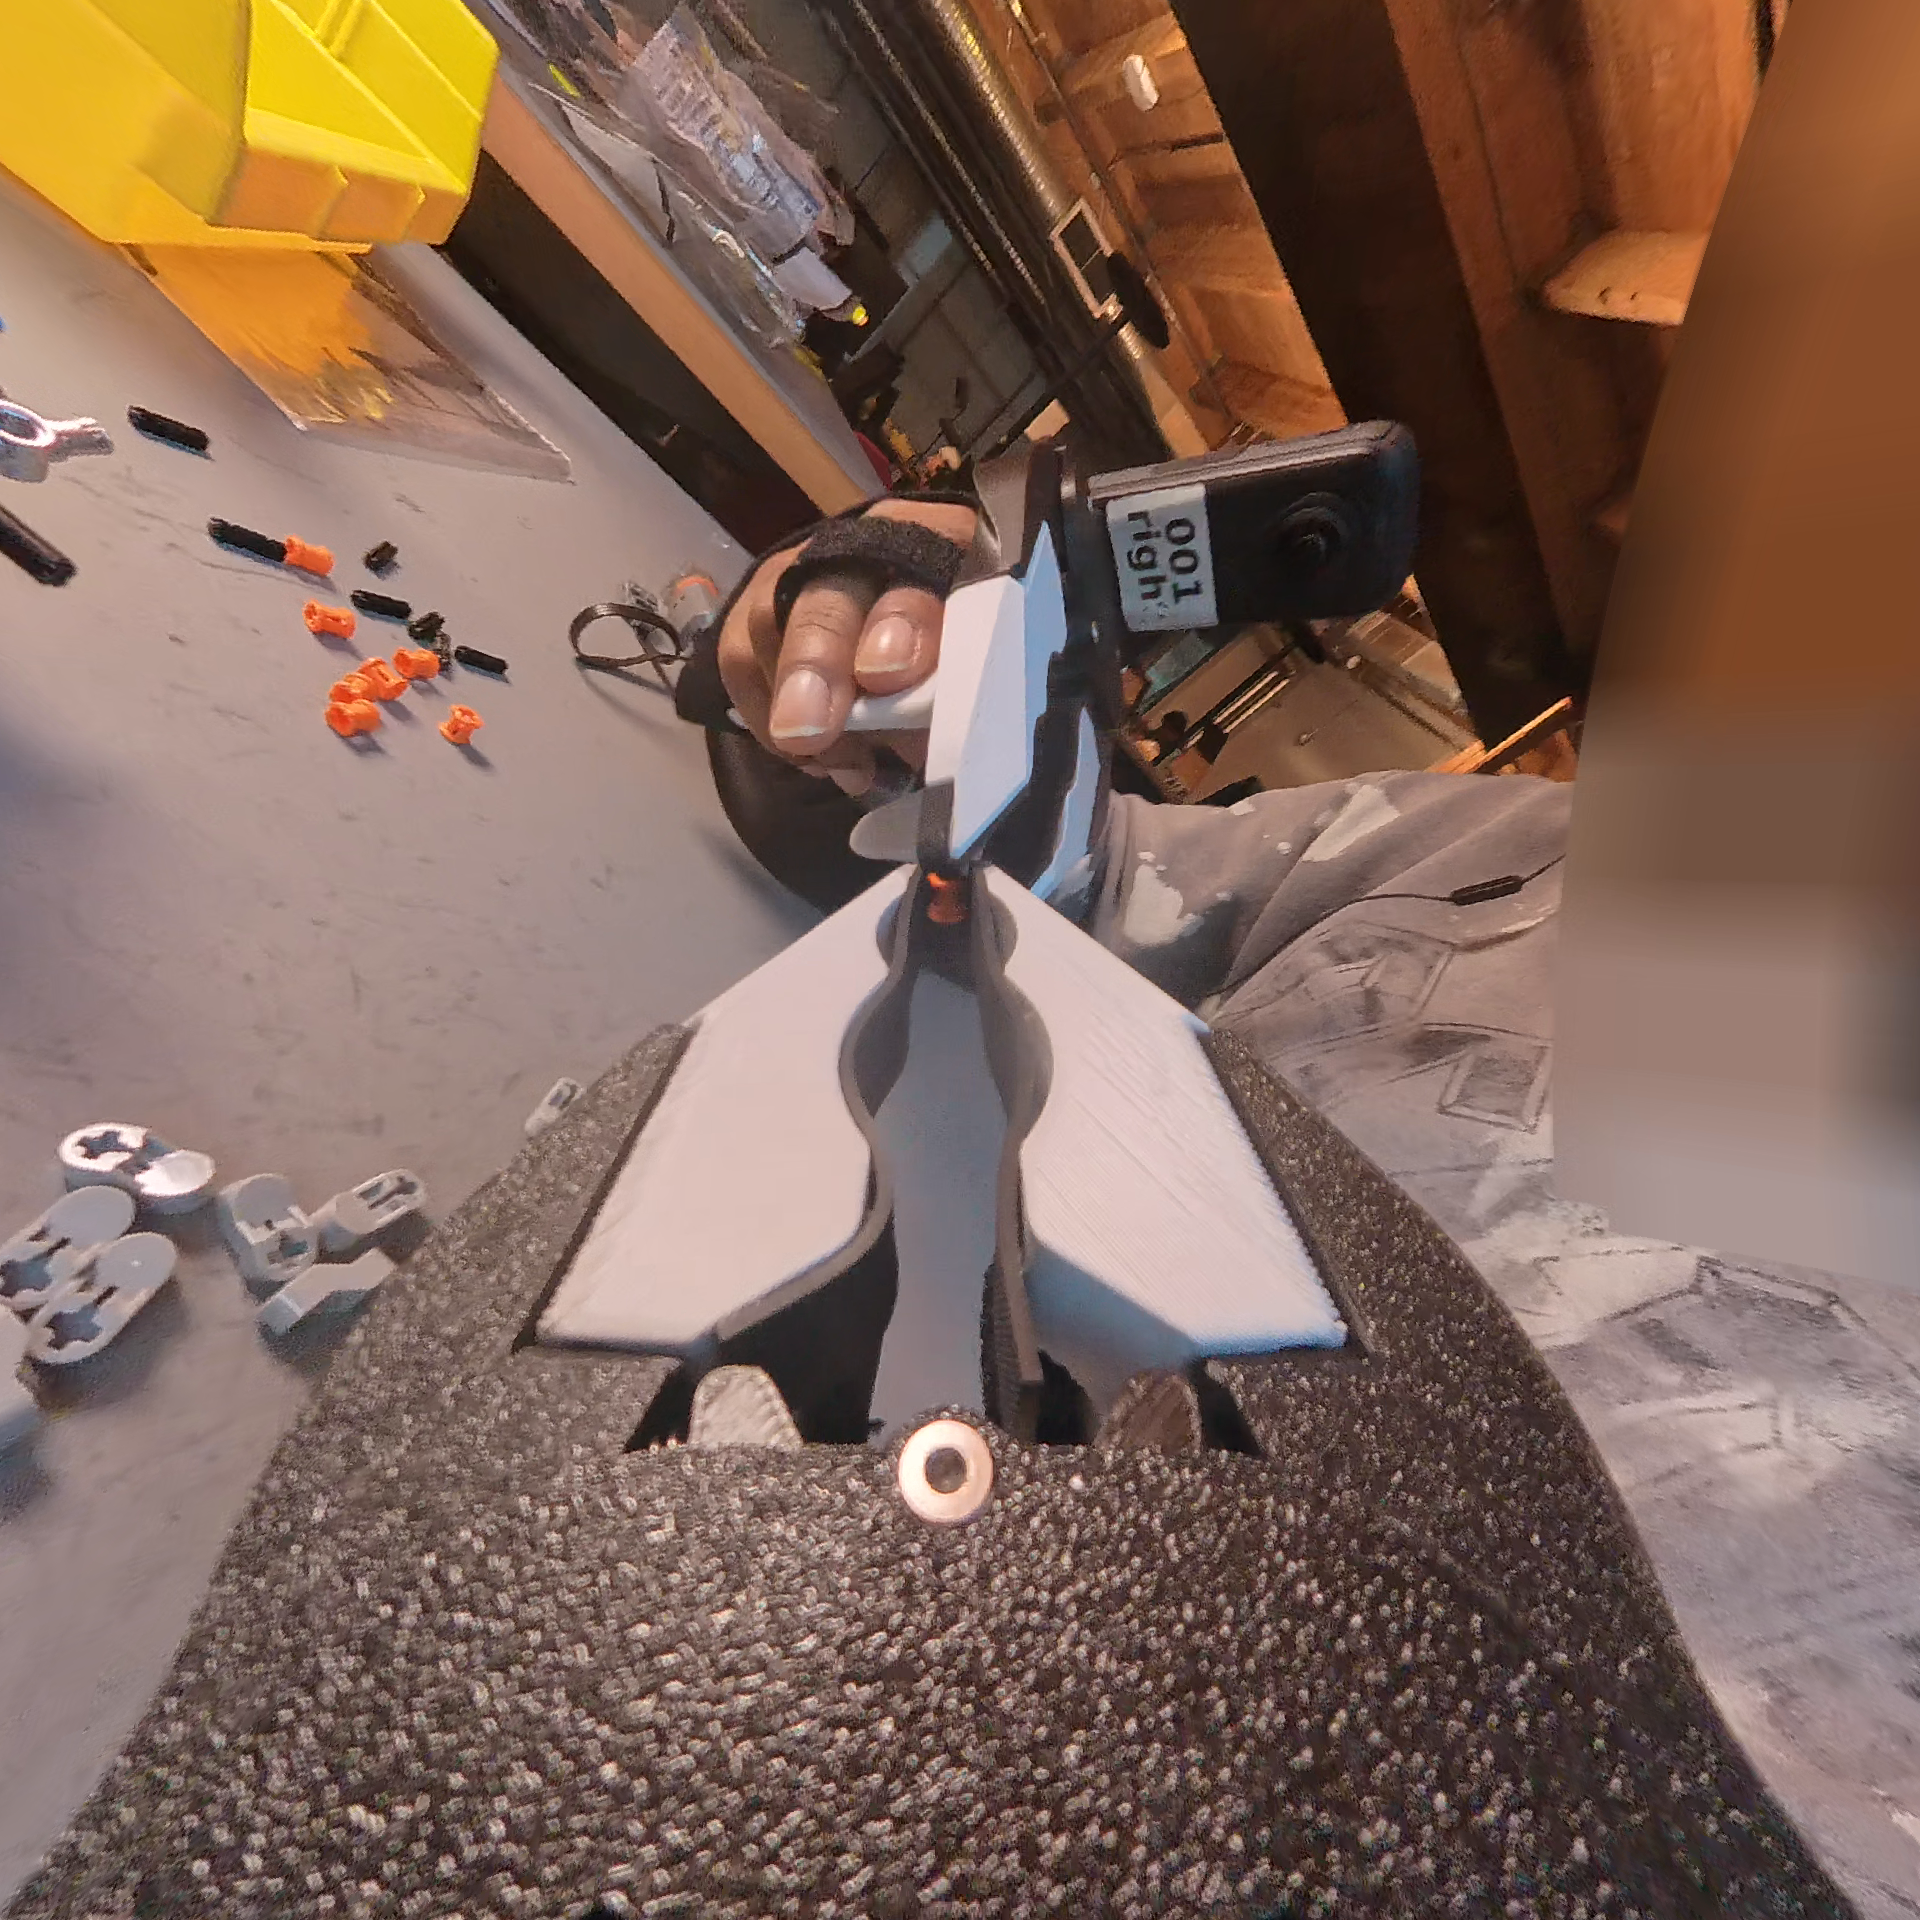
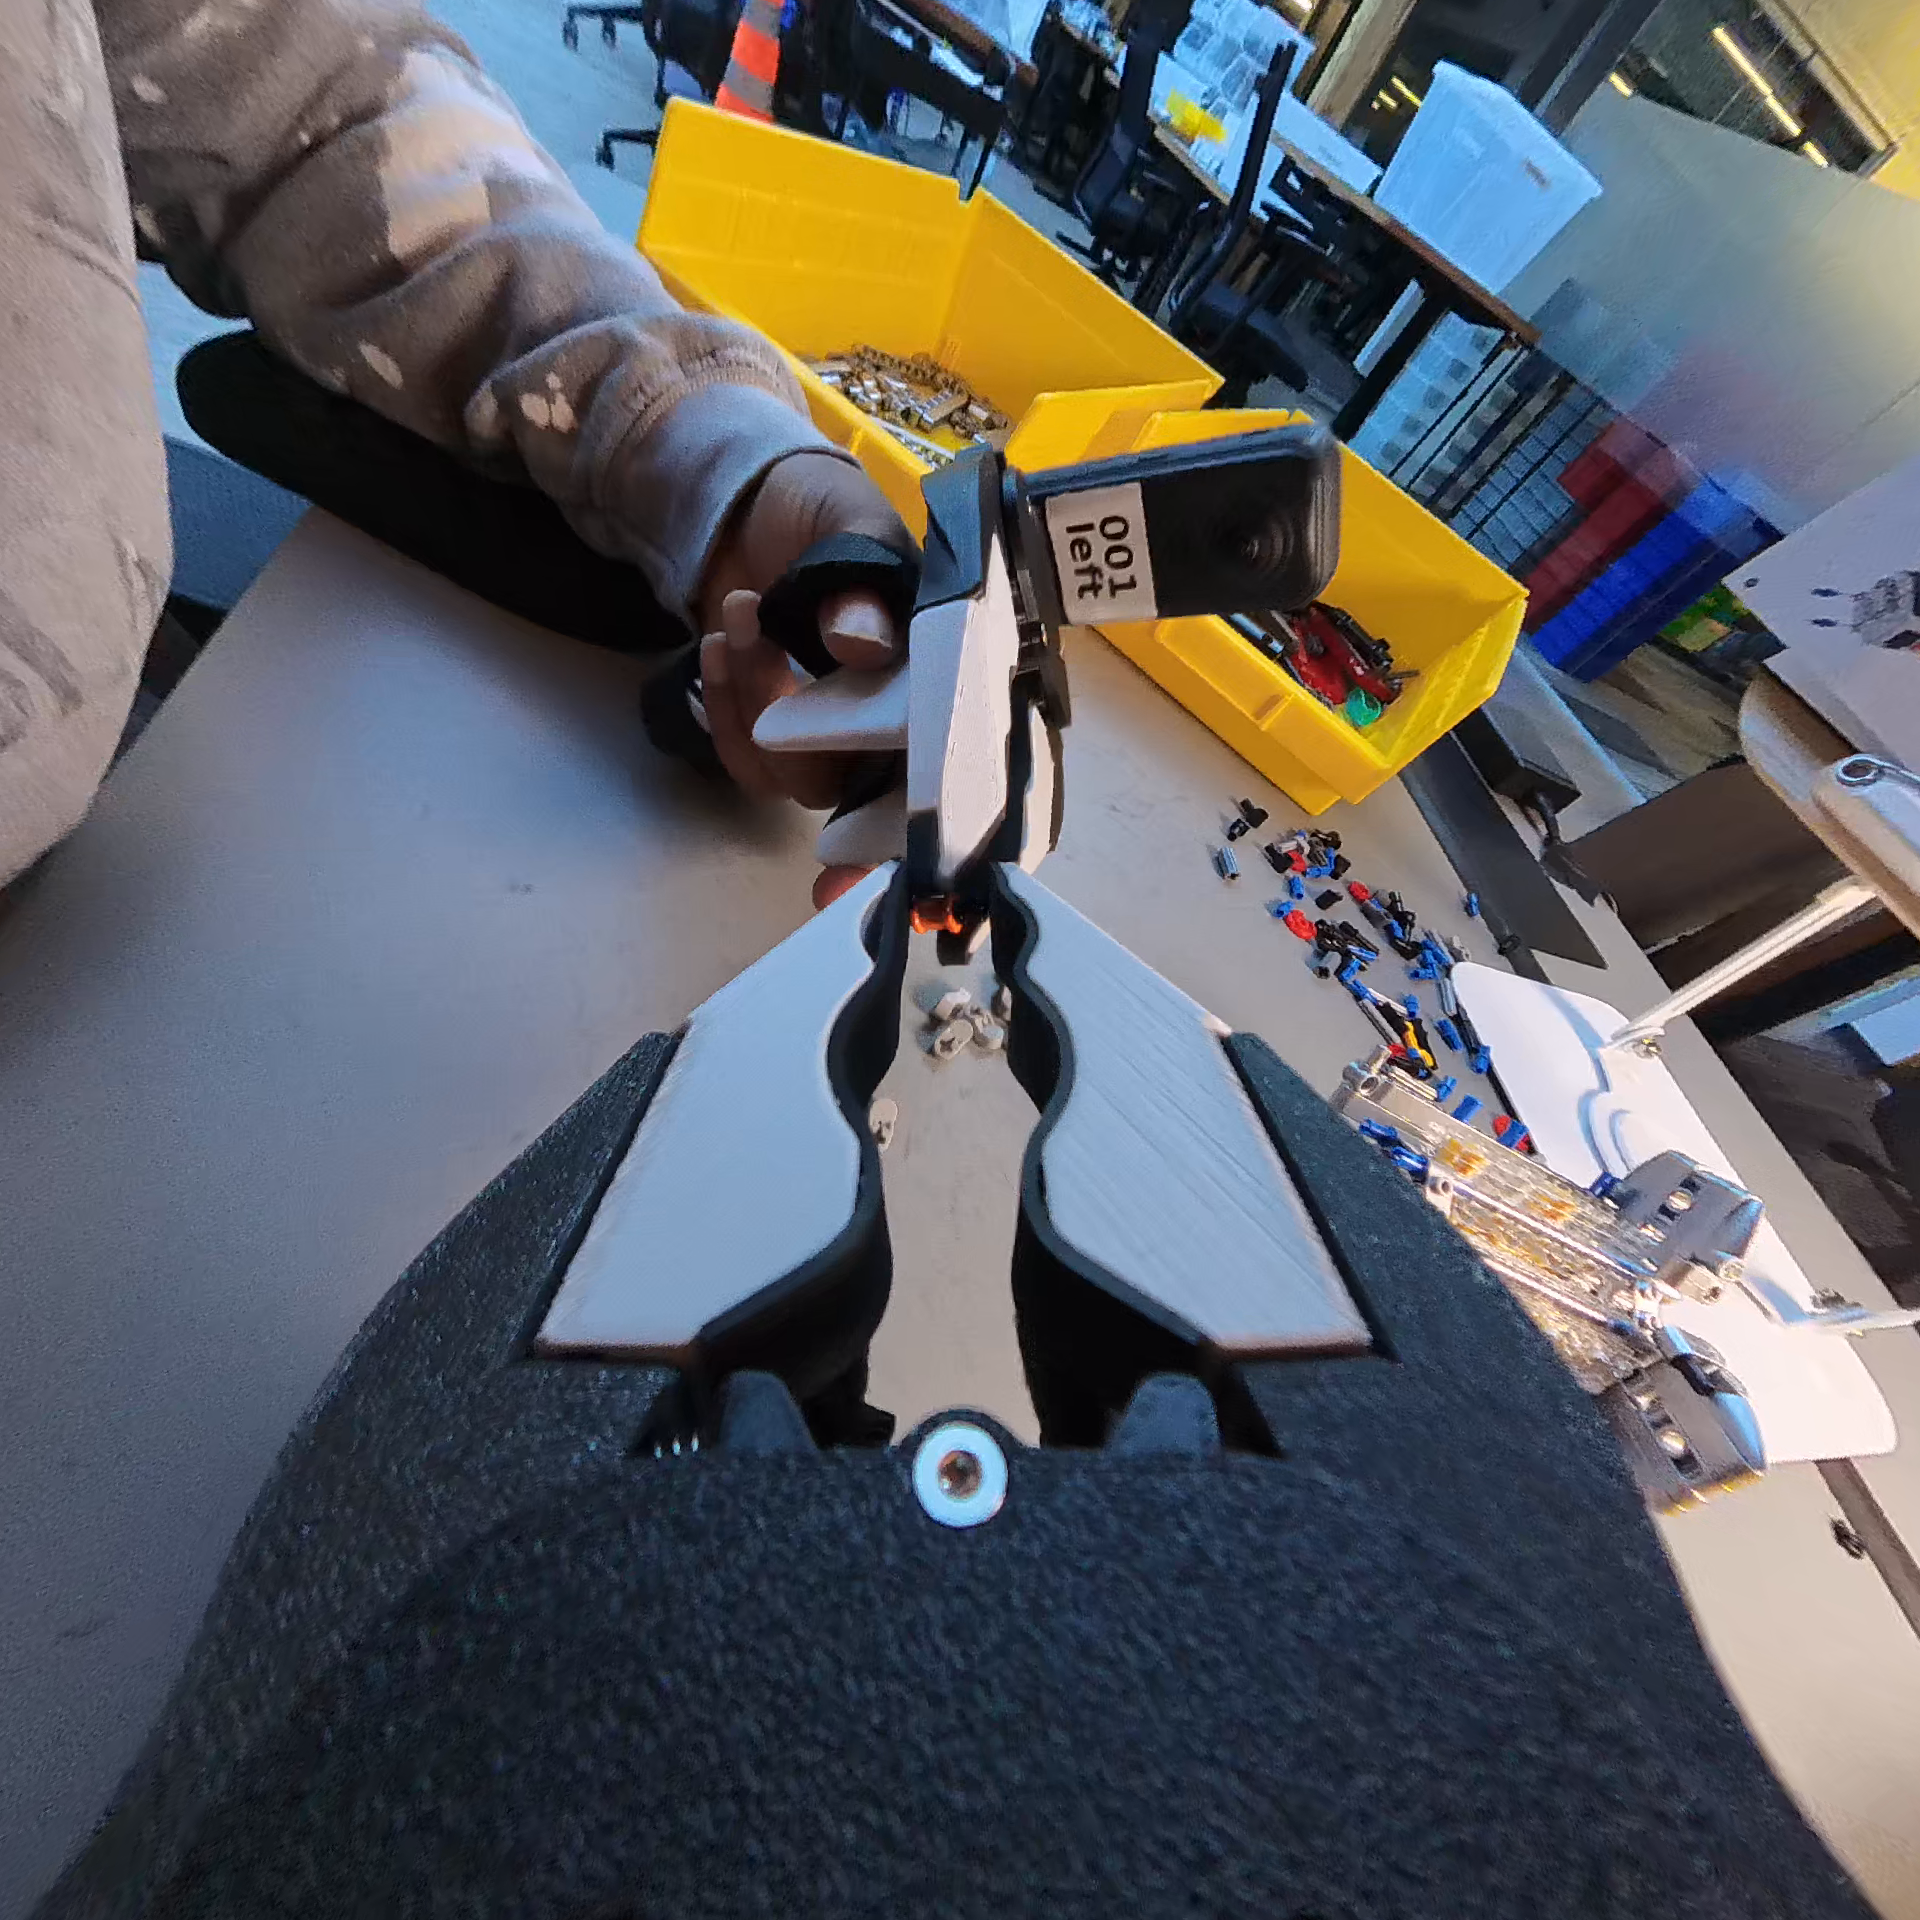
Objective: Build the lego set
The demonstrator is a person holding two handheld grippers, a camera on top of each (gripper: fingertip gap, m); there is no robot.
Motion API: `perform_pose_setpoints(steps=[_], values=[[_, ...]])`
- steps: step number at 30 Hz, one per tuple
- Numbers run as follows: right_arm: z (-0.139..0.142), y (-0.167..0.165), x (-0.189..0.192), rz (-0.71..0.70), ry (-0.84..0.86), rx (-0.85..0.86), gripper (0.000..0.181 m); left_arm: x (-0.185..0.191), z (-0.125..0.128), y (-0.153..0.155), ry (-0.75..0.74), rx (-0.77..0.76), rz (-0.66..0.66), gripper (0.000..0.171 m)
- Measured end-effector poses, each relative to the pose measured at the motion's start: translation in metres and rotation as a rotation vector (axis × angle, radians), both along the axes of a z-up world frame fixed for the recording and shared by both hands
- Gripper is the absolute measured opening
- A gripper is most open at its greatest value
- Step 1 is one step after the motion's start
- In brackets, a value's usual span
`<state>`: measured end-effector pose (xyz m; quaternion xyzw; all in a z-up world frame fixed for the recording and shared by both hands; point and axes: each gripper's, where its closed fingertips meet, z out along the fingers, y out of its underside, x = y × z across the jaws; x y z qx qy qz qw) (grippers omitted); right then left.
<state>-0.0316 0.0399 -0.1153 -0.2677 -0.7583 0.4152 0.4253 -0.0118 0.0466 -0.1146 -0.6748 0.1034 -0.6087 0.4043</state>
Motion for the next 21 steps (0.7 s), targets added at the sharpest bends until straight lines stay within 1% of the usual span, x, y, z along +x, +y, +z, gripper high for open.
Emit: perform_pose_setpoints(steps=[2, 8, 10, 21], values=[[0.0027, 0.0005, 0.0005, 0.001, 0.0, -0.025, 0.014, -0.002, 0.0046, -0.0011, -0.053, -0.009, -0.013, 0.009], [0.008, 0.0002, 0.0014, 0.01, 0.01, -0.08, 0.014, -0.0051, 0.0116, -0.0011, -0.129, -0.02, -0.013, 0.009], [0.0071, 0.0002, 0.0003, 0.003, 0.016, -0.069, 0.013, -0.0058, 0.0097, 0.0004, -0.133, -0.038, -0.002, 0.004], [0.0068, 0.0004, -0.0048, -0.022, 0.033, -0.075, 0.012, -0.0094, 0.0083, 0.0013, -0.144, -0.054, 0.014, 0.004]])
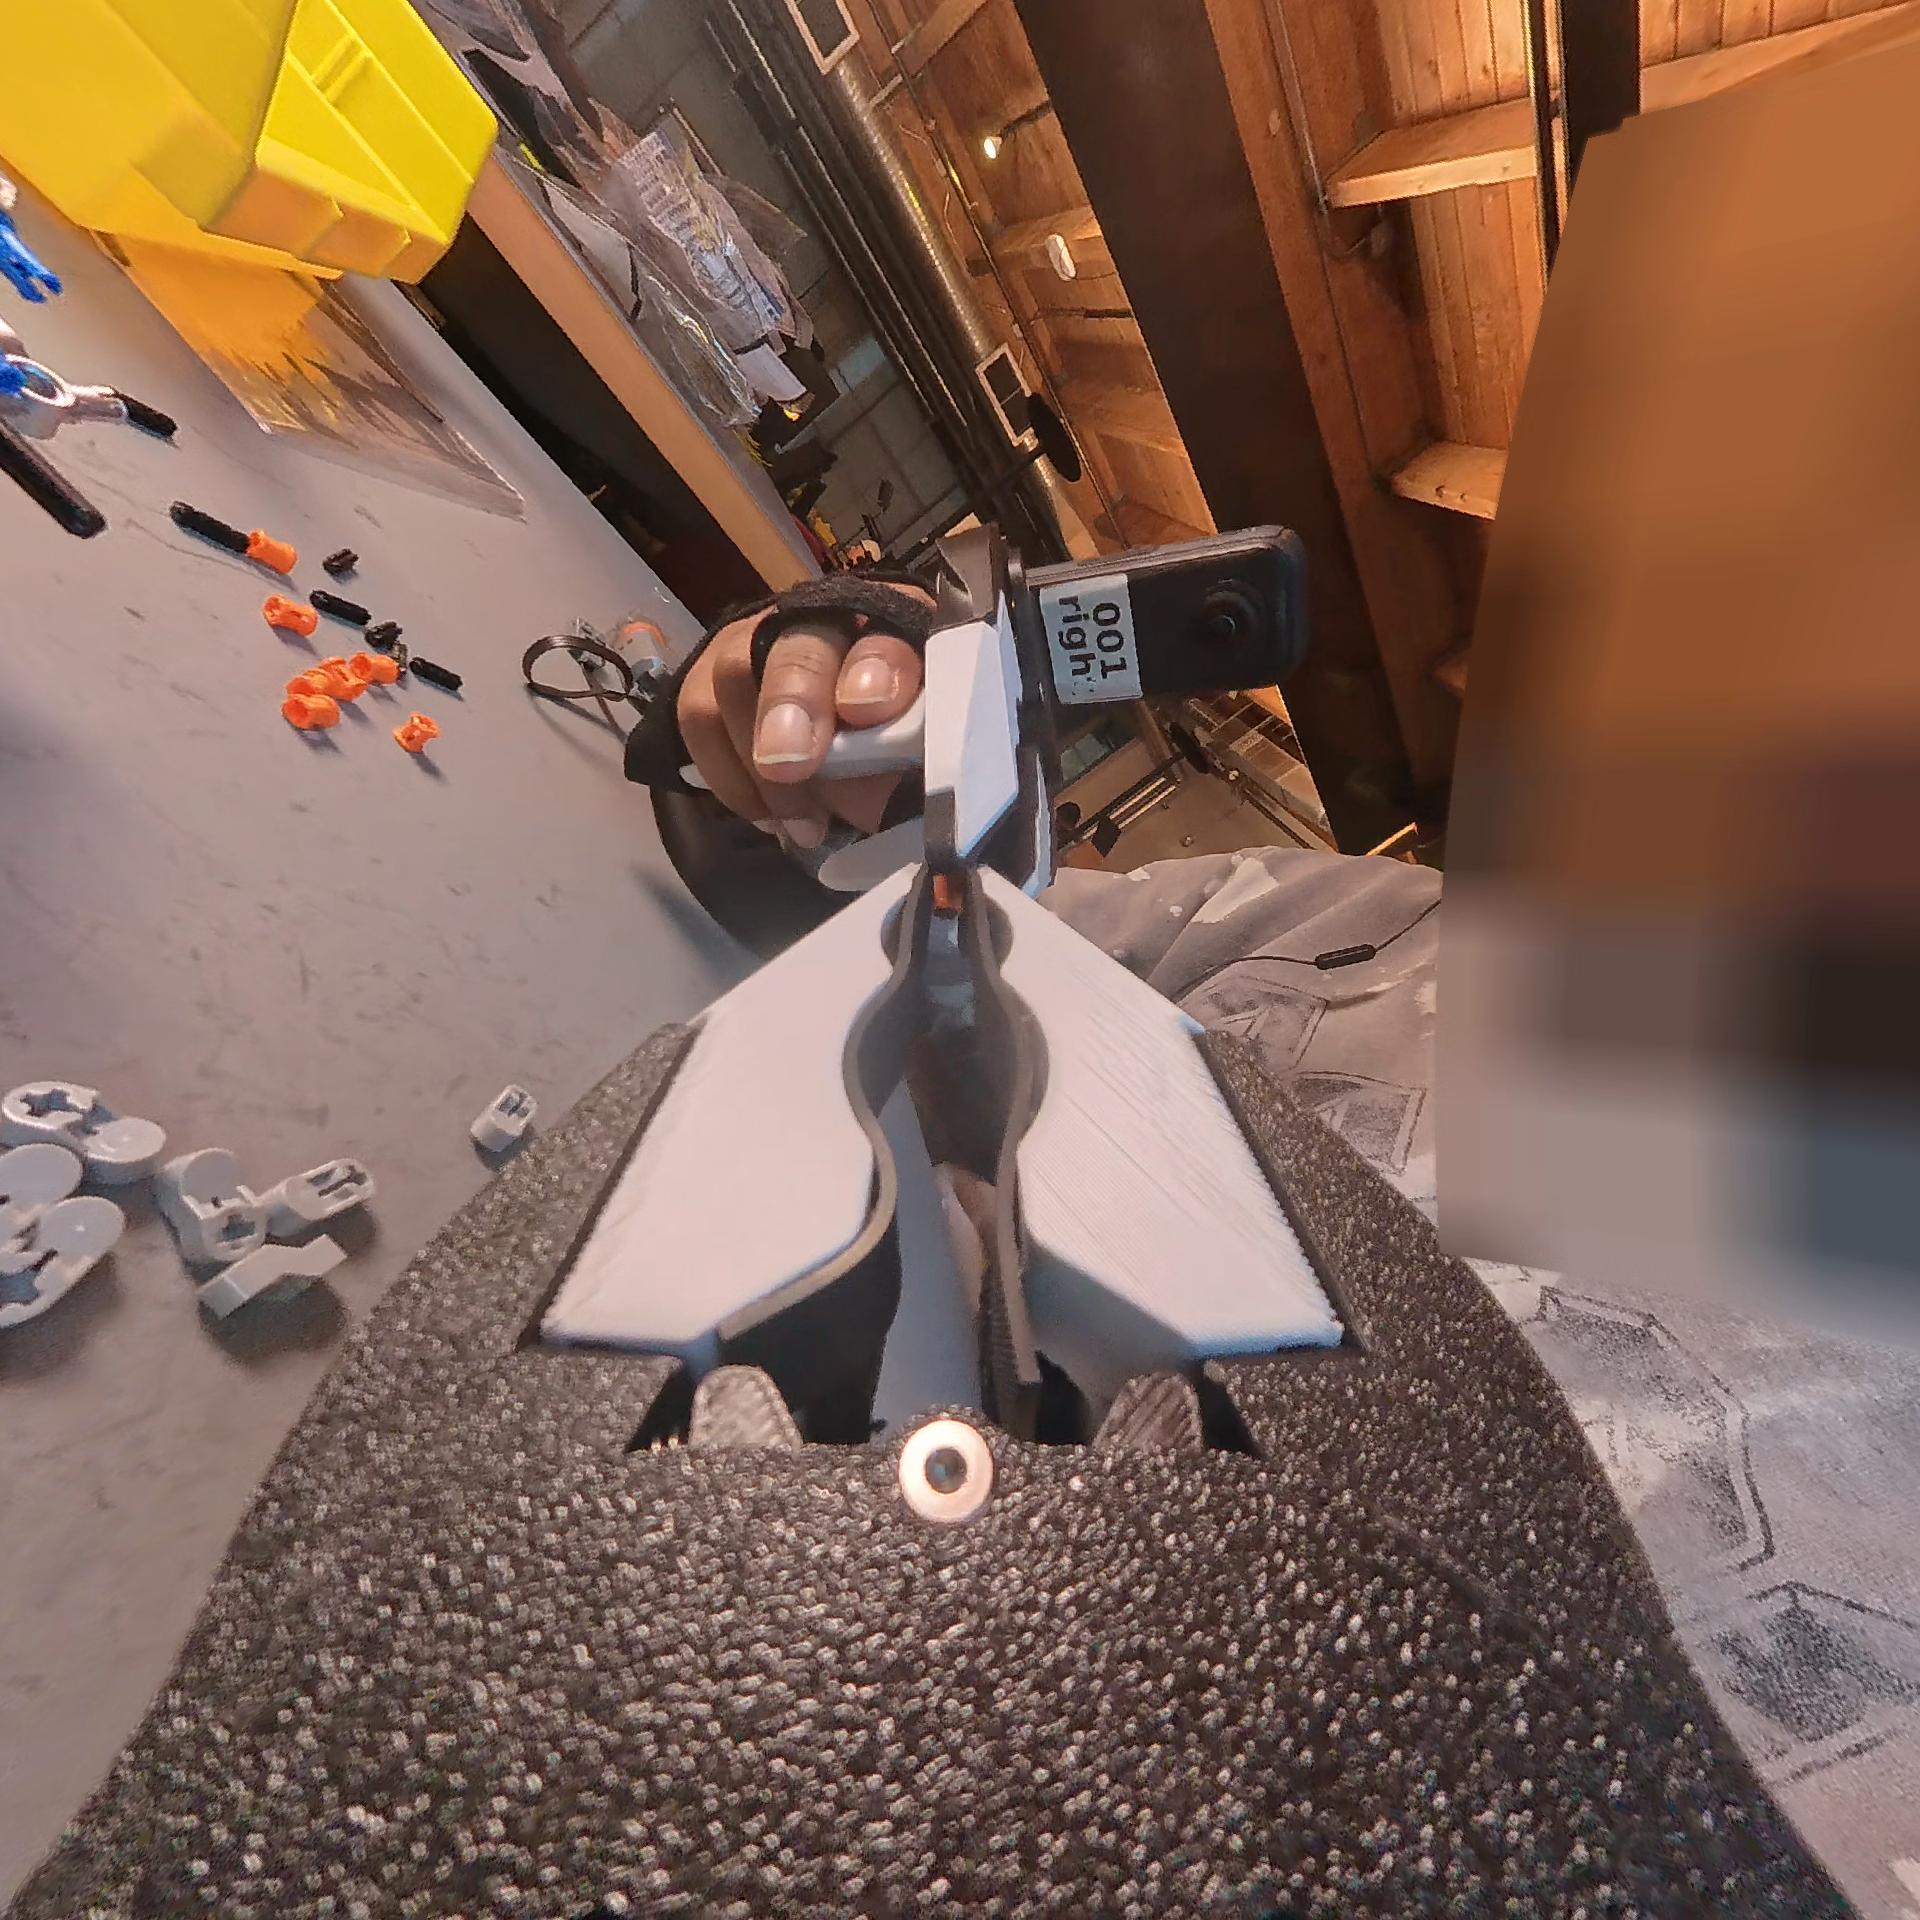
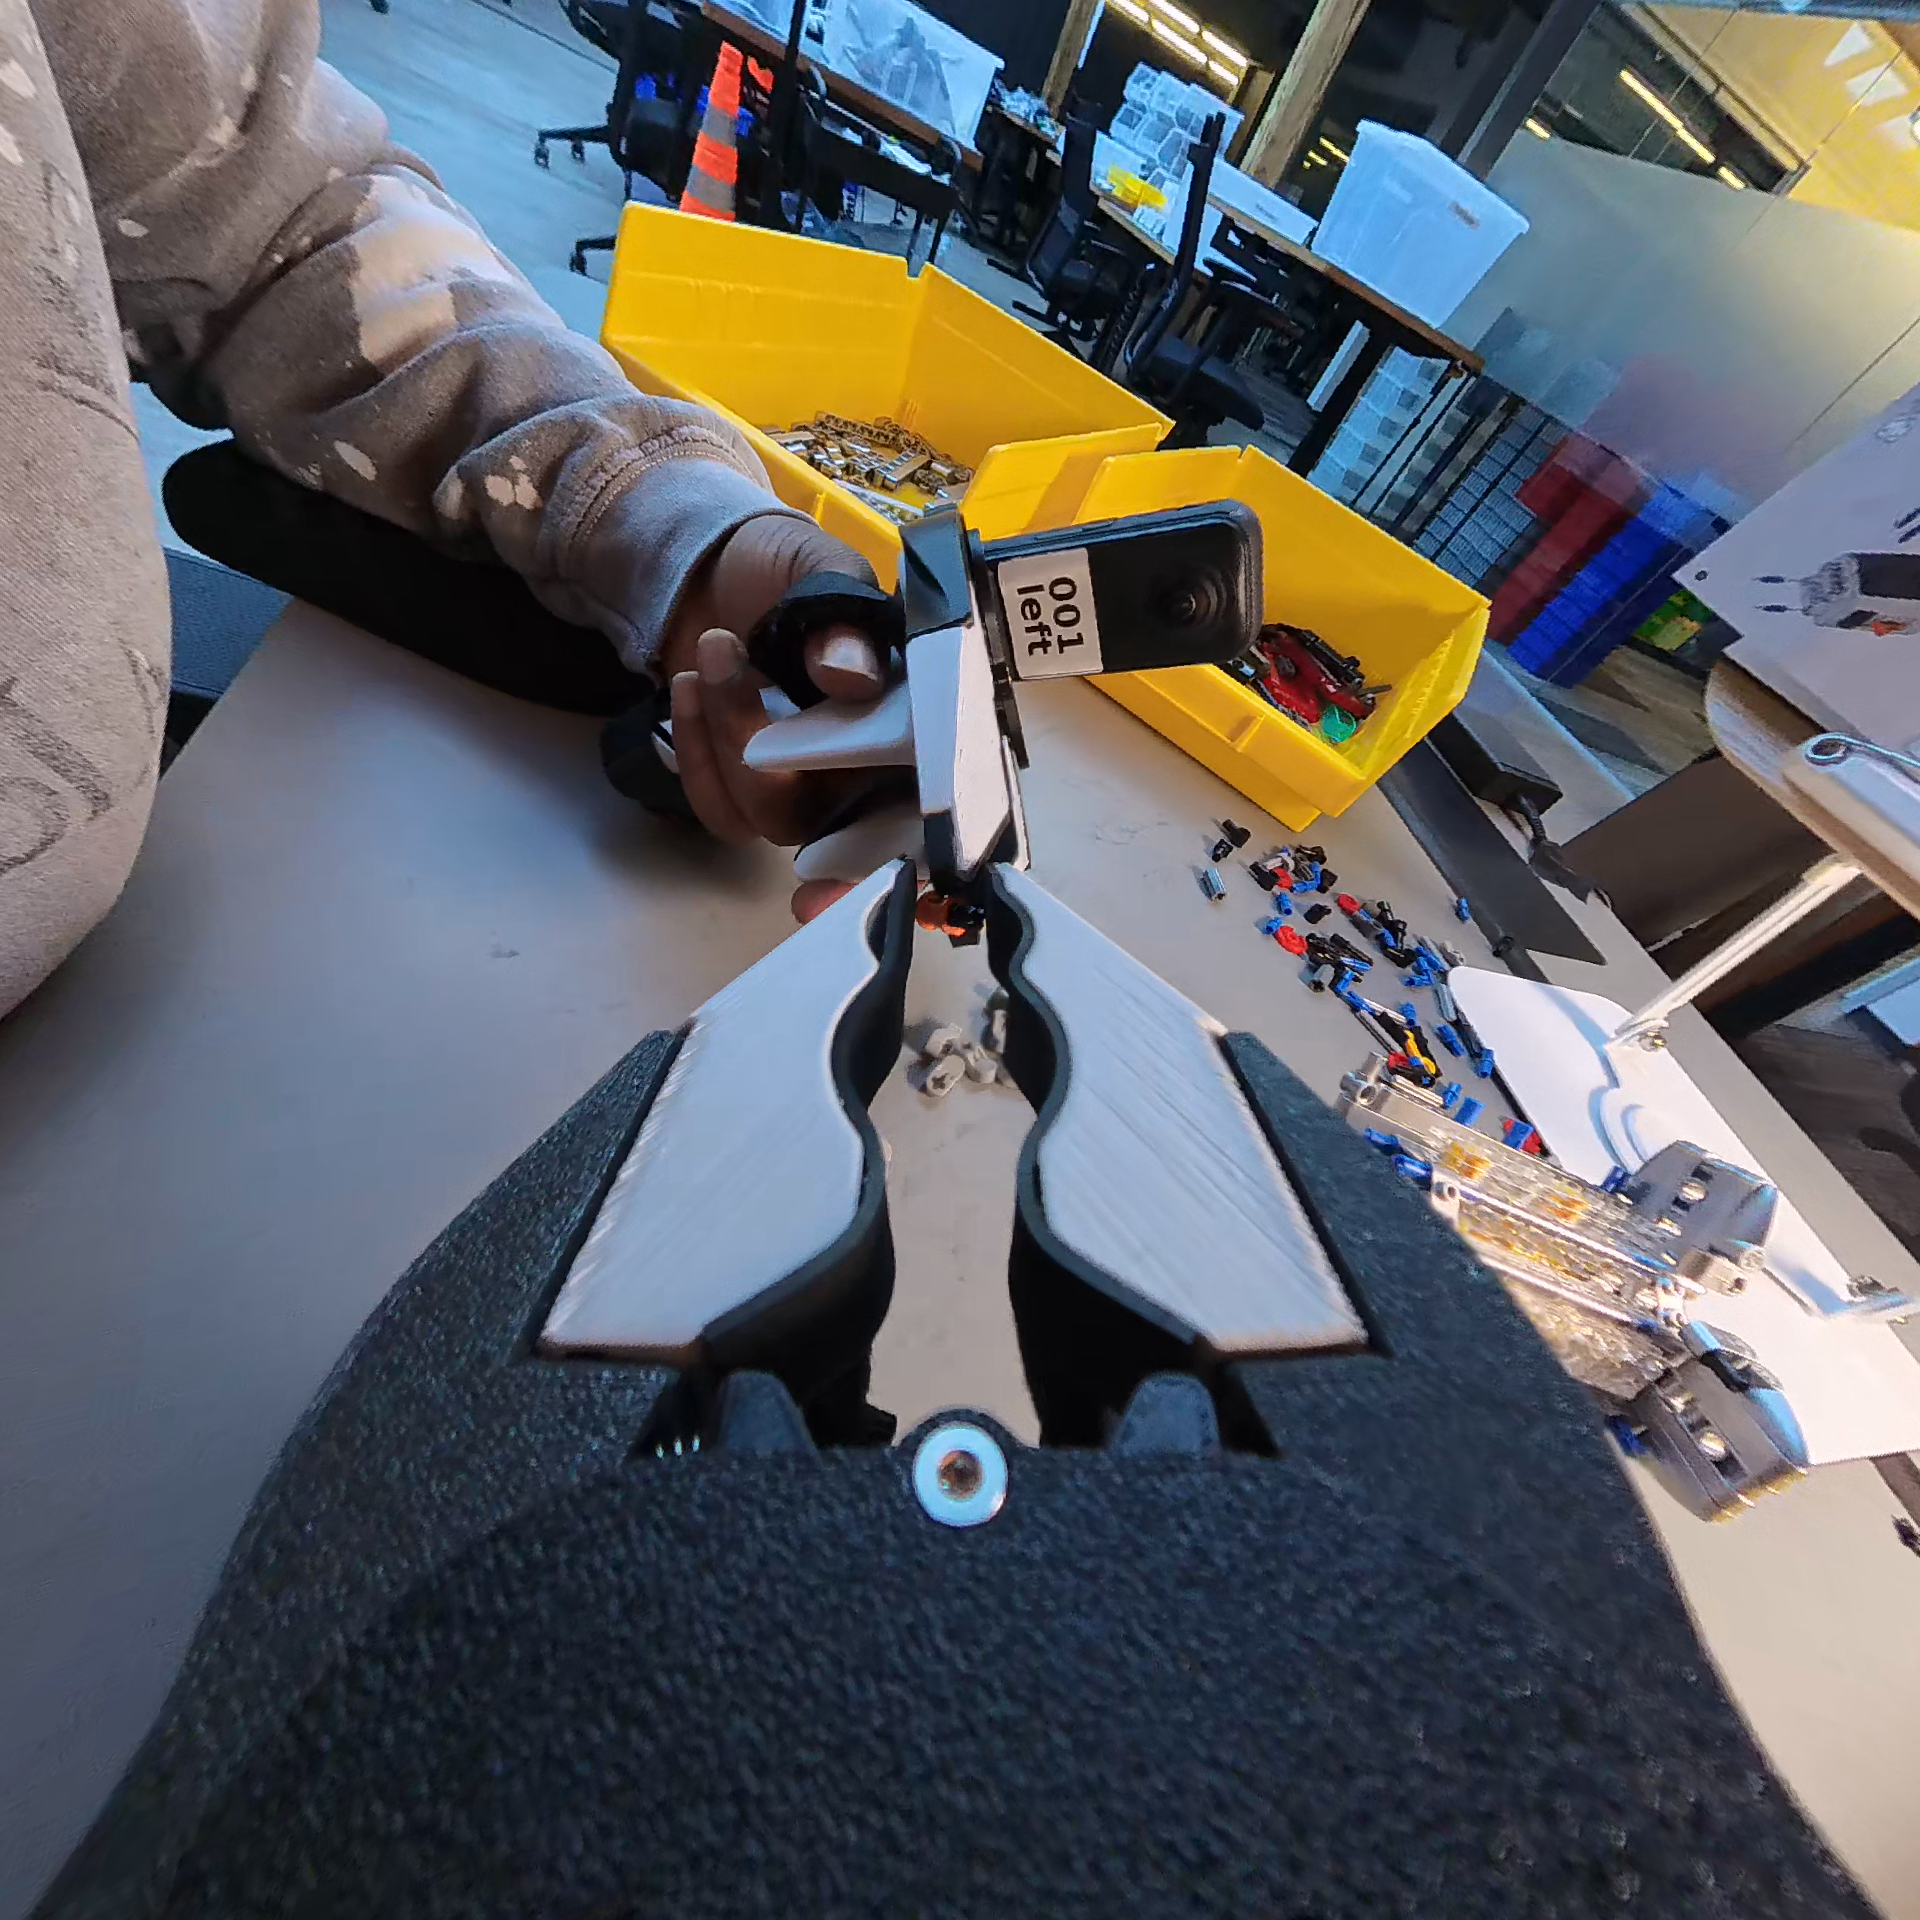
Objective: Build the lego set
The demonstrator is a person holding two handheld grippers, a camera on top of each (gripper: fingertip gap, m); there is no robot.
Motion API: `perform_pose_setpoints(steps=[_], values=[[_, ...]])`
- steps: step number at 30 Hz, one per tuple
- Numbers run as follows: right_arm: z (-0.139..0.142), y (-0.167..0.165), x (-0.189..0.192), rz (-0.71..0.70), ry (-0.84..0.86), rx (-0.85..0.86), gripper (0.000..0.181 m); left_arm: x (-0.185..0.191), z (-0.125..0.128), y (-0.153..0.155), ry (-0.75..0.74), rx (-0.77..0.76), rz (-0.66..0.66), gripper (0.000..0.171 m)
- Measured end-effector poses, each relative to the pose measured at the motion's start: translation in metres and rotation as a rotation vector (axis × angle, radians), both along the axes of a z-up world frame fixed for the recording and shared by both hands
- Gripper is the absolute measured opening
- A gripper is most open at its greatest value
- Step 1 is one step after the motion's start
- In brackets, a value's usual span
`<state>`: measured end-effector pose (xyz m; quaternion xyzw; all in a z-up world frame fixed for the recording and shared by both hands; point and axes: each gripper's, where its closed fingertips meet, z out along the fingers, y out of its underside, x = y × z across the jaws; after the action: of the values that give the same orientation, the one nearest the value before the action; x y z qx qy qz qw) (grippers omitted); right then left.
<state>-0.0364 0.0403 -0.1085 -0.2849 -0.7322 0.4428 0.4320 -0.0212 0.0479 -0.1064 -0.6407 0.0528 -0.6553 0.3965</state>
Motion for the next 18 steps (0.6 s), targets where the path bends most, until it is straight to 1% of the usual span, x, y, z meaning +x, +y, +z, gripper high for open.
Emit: perform_pose_setpoints(steps=[3, 4, 6, 8, 10, 11, 13, 15, 18], values=[[0.003, 0.003, -0.003, -0.038, 0.032, 0.021, 0.013, -0.002, 0.002, 0.002, -0.013, 0.001, 0.02, 0.003], [0.003, 0.008, -0.005, -0.066, 0.037, 0.045, 0.016, -0.003, 0.003, 0.002, -0.017, 0.004, 0.025, 0.0], [0.001, 0.013, -0.007, -0.1, 0.045, 0.094, 0.016, -0.004, 0.006, 0.003, -0.036, 0.004, 0.035, 0.0], [-0.004, 0.012, -0.006, -0.087, 0.019, 0.095, 0.016, -0.005, 0.004, 0.004, -0.013, 0.004, 0.053, 0.0], [-0.001, 0.017, -0.007, -0.106, 0.024, 0.083, 0.016, -0.01, -0.001, 0.009, 0.026, 0.0, 0.097, 0.0], [0.002, 0.02, -0.006, -0.111, 0.023, 0.069, 0.016, -0.014, -0.005, 0.012, 0.073, 0.001, 0.127, 0.0], [-0.001, 0.027, -0.004, -0.112, -0.024, 0.039, 0.016, -0.021, -0.018, 0.016, 0.222, 0.014, 0.177, 0.0], [-0.011, 0.036, -0.001, -0.127, -0.095, 0.046, 0.018, -0.026, -0.025, 0.017, 0.363, 0.05, 0.21, 0.0], [-0.033, 0.041, 0.002, -0.122, -0.211, 0.056, 0.018, -0.038, -0.042, 0.019, 0.65, 0.109, 0.267, 0.0]])
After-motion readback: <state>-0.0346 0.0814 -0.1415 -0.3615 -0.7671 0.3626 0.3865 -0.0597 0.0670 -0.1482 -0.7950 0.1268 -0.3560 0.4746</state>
